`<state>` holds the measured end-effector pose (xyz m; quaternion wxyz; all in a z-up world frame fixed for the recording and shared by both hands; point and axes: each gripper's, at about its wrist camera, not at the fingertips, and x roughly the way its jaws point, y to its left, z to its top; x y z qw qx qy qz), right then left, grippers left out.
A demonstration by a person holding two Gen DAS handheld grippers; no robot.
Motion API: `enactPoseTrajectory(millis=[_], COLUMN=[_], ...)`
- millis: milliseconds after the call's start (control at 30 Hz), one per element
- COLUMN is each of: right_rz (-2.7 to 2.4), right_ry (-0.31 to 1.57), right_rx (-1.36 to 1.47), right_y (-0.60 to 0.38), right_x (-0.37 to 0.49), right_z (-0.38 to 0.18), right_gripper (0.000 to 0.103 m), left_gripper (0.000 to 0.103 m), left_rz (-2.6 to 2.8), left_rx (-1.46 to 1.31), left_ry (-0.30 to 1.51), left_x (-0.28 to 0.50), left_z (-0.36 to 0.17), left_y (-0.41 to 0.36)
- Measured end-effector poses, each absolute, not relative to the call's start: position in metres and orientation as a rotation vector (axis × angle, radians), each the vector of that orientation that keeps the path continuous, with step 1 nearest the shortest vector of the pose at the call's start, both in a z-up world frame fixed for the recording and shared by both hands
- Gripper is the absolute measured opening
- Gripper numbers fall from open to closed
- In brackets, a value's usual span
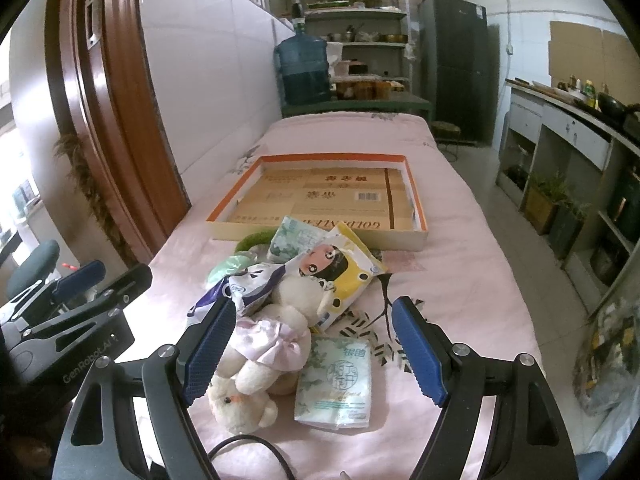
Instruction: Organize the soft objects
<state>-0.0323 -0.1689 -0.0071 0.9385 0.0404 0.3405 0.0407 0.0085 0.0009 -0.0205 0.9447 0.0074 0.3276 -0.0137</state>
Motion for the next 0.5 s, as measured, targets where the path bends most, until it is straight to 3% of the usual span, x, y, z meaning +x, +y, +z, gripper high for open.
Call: enactPoseTrajectory(millis=[500], right_rz=[0.092], right_ry=[0.725], right_rx=[0.084], right_y=[-0.167], right_x=[-0.0292], right_z=[-0.0159], right_gripper=[0.081], left_gripper=[0.059], left_rz=[-0.024], left_rx=[0.004], left_ry=[0.681], left_x=[0.0122], left_z=[-0.028], left_y=[0.0047])
